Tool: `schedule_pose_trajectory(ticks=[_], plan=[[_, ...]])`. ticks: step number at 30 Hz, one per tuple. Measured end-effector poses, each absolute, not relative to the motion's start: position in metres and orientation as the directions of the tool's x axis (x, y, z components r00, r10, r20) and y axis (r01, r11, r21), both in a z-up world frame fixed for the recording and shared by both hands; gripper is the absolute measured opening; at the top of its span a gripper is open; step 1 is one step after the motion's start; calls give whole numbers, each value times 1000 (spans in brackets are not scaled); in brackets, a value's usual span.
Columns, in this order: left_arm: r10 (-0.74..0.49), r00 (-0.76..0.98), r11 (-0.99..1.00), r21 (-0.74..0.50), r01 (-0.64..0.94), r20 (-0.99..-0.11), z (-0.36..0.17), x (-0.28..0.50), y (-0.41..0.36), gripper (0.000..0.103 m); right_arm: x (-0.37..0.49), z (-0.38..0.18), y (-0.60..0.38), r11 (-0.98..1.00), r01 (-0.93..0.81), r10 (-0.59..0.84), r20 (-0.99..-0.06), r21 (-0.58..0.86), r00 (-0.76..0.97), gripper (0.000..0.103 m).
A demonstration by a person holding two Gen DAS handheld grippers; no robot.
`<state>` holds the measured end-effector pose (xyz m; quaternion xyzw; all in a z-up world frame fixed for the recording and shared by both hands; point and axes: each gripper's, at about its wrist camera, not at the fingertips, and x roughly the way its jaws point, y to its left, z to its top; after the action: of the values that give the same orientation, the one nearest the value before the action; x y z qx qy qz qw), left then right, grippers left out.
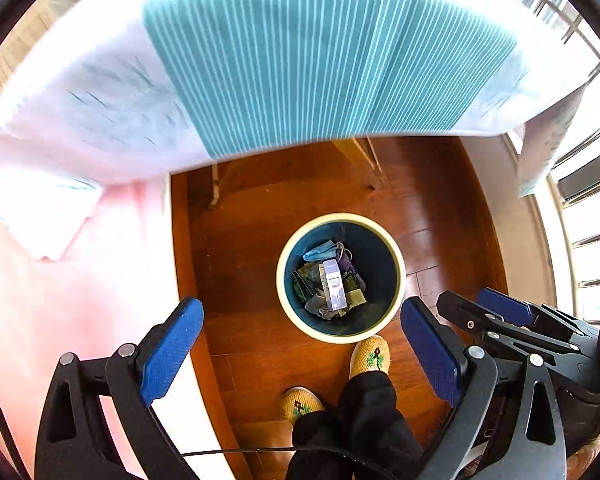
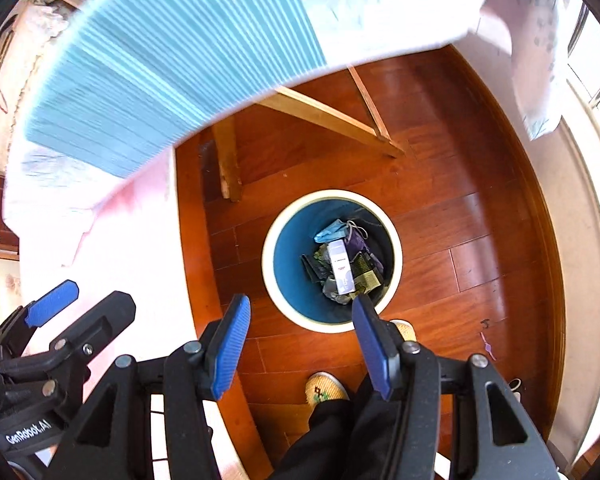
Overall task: Collect trash
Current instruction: 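Raise both tools back toward the table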
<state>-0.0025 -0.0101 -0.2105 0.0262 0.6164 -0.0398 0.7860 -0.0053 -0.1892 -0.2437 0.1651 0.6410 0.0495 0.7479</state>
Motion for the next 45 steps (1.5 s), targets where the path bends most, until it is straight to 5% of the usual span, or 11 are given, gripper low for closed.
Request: schedule_pose_trajectory(ticks=[15,30,36,45], plan=[[17,393,995,56,88,-919,-32,-23,9,98,-16,-85,-185,943,7,316,-902,332,295,58],[172,632,985,147,-91,-756,102,-15,29,98,49,45,-185,916,-213,402,-761,341,510,57],[207,681,975,90,-203,-702,132,-10,41,98,83,77,-174,876,-317,481,-705,363,521,57],[201,651,970,55,-238,-732,122,21,63,91,135,75,-155,850,-345,525,-700,398,485,57]])
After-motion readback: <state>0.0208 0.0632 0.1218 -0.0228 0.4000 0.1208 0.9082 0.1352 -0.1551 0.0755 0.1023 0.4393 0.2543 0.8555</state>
